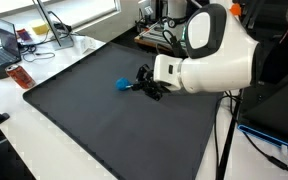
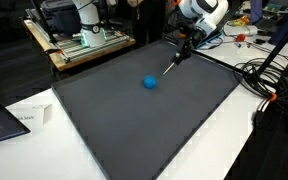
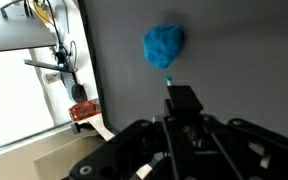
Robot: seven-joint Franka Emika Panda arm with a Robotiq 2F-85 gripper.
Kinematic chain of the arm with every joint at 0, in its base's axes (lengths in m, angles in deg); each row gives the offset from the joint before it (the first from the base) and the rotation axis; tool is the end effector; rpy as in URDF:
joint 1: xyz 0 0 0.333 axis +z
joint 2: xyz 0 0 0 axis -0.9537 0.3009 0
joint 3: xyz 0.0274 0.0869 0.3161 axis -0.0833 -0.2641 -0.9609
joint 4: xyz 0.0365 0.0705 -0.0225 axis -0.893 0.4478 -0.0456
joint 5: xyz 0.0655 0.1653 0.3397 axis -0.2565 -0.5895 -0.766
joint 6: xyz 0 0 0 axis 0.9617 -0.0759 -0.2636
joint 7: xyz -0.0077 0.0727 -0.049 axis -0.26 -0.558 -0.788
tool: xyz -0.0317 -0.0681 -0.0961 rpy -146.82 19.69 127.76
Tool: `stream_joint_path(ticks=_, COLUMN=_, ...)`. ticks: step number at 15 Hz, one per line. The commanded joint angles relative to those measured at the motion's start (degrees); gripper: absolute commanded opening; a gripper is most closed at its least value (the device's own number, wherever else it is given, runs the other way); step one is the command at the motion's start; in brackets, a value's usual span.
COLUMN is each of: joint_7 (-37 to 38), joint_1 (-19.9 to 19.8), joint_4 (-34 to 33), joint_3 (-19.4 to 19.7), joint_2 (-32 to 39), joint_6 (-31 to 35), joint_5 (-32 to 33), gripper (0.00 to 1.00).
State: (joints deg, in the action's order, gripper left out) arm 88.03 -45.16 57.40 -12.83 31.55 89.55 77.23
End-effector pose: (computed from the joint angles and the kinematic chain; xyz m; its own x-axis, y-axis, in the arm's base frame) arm 0.6183 0.2542 0.1998 0.9901 -0.0602 0.1271 -0.1390 -0.5583 0.8179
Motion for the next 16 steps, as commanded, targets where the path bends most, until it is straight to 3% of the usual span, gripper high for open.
stream_joint_path(ticks=1, joint_7=0.4, joint_1=0.2, joint_4=3.0, joint_3=-0.3, joint_2=-3.2, joint_6=1.2, joint_5=1.6, gripper=0.03)
stream_joint_path(ticks=16, joint_7=14.4, joint_1=-4.8, joint_4=32.2, joint_3=-2.7, joint_2=-24.4, joint_6=24.2, joint_5=2.7, gripper=0.03)
